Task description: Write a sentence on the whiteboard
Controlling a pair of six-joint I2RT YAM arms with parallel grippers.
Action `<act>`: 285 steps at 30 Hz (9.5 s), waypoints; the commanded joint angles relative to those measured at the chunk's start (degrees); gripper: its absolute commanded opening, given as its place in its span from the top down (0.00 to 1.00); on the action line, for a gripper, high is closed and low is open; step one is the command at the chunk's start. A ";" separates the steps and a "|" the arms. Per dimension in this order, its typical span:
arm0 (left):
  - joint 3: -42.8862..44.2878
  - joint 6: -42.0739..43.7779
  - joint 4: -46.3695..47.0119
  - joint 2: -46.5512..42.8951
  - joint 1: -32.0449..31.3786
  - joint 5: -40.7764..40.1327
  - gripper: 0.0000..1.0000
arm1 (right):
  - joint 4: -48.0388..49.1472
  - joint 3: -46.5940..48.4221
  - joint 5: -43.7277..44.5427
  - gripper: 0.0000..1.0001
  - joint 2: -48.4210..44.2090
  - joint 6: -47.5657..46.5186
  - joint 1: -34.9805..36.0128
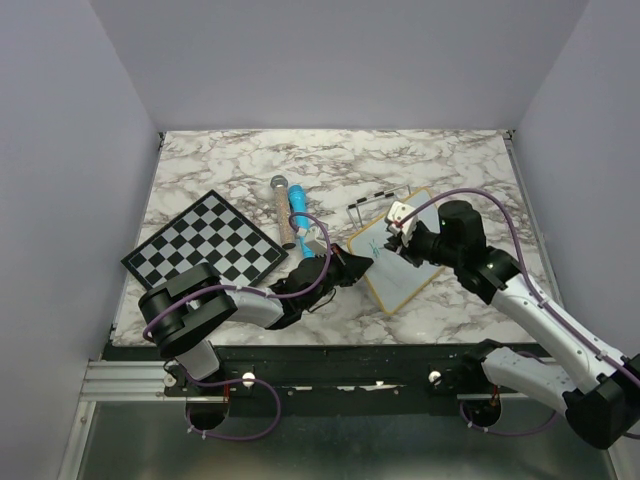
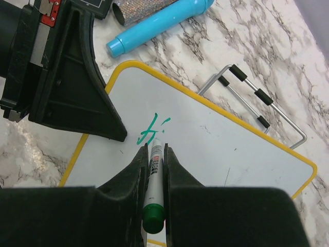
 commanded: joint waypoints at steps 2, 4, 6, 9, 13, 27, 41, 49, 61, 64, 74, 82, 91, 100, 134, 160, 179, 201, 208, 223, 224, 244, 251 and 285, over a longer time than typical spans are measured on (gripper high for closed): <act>-0.62 2.00 -0.75 0.90 -0.03 1.30 1.00 | 0.97 0.63 -1.74 0.99 -1.82 1.72 -1.27; -0.80 1.91 -0.67 0.90 -0.03 1.30 1.00 | 0.97 0.54 -2.53 0.99 -2.08 1.98 -1.71; -0.71 2.00 -0.49 0.90 -0.03 1.21 1.00 | 0.97 0.46 -3.50 0.99 -2.17 2.07 -2.24; -0.71 2.08 -0.66 0.81 -0.03 1.30 1.00 | 0.97 0.46 -4.20 0.99 -2.17 2.24 -2.77; -0.97 2.00 -0.31 0.72 -0.03 1.30 1.00 | 0.97 0.37 -5.43 0.99 -2.18 2.42 -3.73; -1.06 1.91 -0.05 0.72 -0.03 1.56 1.00 | 0.70 1.42 -8.51 0.99 2.13 1.72 -5.32; -0.97 1.82 0.30 0.99 -0.03 2.00 1.00 | 2.81 1.78 -7.28 1.00 3.45 2.95 -5.23; -0.71 1.91 0.21 1.16 -0.03 2.09 1.00 | 4.74 1.25 -3.60 0.99 3.27 4.35 -5.32; -0.80 2.00 -0.05 0.90 0.23 2.09 1.00 | 1.50 1.34 -2.80 0.99 4.24 2.77 -5.41; -0.80 2.00 0.12 0.99 0.32 2.00 1.00 | 0.09 1.34 -4.55 1.00 4.24 1.63 -5.41; -0.80 1.82 0.30 1.34 0.41 2.18 1.00 | -3.69 1.42 -10.53 0.99 3.36 -1.01 -5.41; -0.80 1.82 0.48 1.42 0.41 2.35 1.00 | -3.43 2.56 -11.68 1.00 3.89 -0.04 -5.41; -1.06 1.73 0.57 1.42 0.41 2.27 1.00 | 2.63 1.69 -2.19 0.99 0.55 4.44 -5.58; -1.15 1.47 1.00 1.78 0.41 2.62 1.00 | 4.13 1.33 -0.60 0.99 1.60 5.15 -6.37; -1.24 1.82 1.36 1.78 0.50 2.53 1.00 | -1.49 0.72 -4.38 1.00 3.10 2.69 -6.37; -1.23 1.82 1.62 2.04 0.50 2.79 1.00 | -1.76 4.14 -2.89 1.00 1.08 4.26 -6.37; -1.41 1.82 2.32 2.30 0.50 3.15 1.00 | 2.11 4.41 -2.01 0.99 6.26 5.50 -6.46; -1.67 1.82 2.32 1.95 0.58 2.88 1.00 | 1.67 3.27 1.16 0.99 6.62 5.15 -6.37; -1.50 1.91 2.06 2.04 0.58 2.79 1.00 | -0.70 2.83 -1.22 0.99 5.74 3.39 -6.37; -1.32 2.00 1.97 2.04 0.67 2.97 1.00 | -3.43 3.18 -5.52 0.99 6.61 2.68 -6.37; -1.32 2.00 2.06 2.04 0.67 2.97 1.00 | -3.69 3.27 -5.87 0.99 6.79 2.77 -6.37; -2.03 1.91 2.85 2.04 0.67 3.06 1.00 | -1.41 3.71 -4.12 0.99 5.12 6.90 -11.56; -2.11 1.91 3.11 1.95 0.67 3.15 1.00 | -1.32 4.67 -6.31 0.99 7.14 6.82 -11.47; -1.50 2.00 3.38 2.74 0.67 3.76 1.00 | 2.90 4.94 -7.01 0.99 8.55 7.61 -11.47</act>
